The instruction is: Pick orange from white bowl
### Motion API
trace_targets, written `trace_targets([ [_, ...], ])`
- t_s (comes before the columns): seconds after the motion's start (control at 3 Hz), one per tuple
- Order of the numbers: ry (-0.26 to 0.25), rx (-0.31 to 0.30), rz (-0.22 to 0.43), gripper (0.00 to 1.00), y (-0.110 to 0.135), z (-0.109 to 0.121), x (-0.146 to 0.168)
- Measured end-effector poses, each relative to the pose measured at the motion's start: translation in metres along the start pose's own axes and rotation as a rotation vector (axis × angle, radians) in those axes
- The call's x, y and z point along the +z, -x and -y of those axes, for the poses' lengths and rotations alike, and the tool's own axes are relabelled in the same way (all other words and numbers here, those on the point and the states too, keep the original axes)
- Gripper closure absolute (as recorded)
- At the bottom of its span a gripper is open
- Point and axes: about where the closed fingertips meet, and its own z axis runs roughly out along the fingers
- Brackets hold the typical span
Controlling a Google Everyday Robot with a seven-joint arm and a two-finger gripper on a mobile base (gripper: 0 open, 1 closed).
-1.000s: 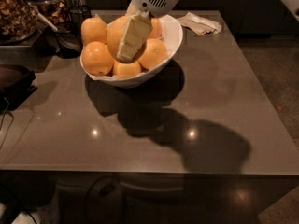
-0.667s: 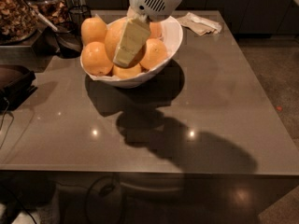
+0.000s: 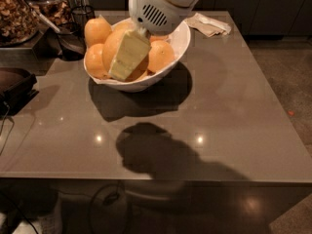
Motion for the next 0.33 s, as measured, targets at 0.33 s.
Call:
trace_targets([
  [0.33, 0.0, 0.001, -0.001, 1.0, -0.0003, -0.0005, 0.0006],
])
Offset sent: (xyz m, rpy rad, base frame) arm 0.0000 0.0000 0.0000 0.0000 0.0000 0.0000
